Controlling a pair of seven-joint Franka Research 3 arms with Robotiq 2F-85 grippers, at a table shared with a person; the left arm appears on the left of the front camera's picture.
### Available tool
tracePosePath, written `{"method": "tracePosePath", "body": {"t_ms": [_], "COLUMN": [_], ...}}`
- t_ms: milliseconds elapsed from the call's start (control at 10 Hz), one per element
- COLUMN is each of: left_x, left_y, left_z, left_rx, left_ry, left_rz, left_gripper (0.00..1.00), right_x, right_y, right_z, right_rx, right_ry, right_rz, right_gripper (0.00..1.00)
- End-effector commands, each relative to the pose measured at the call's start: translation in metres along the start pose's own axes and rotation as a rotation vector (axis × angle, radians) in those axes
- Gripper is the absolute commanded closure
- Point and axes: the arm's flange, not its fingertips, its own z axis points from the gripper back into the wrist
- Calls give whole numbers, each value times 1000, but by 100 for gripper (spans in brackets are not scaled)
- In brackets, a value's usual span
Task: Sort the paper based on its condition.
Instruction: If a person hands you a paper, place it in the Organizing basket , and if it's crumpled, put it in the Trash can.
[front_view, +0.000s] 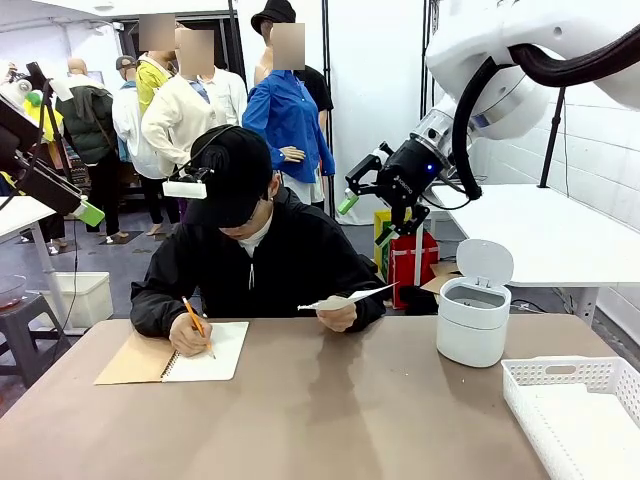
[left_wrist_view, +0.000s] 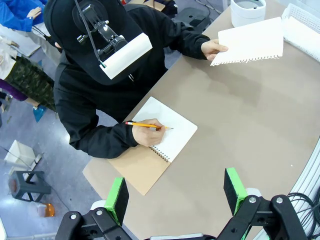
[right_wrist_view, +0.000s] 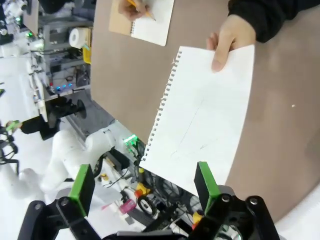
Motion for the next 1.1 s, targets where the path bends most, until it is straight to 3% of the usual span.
{"method": "tracePosePath", "body": {"t_ms": [0,300,700,1000], "left_x": [0,0,0,0], "left_y": [0,0,0,0], "left_z": [0,0,0,0], "left_rx": [-1,-1,-1,-1], "left_ry": [-1,-1,-1,-1], "left_rz": [0,0,0,0], "left_gripper": [0,0,0,0], "right_x": [0,0,40,52], "right_y": [7,5,-34,-67], "right_z": [5,4,4,-12], "right_rx": [-16,-3,150,118], "right_ry": [-13,-9,79,114], "right_rz": [16,11,-132,-228], "right_gripper": [0,0,0,0]}}
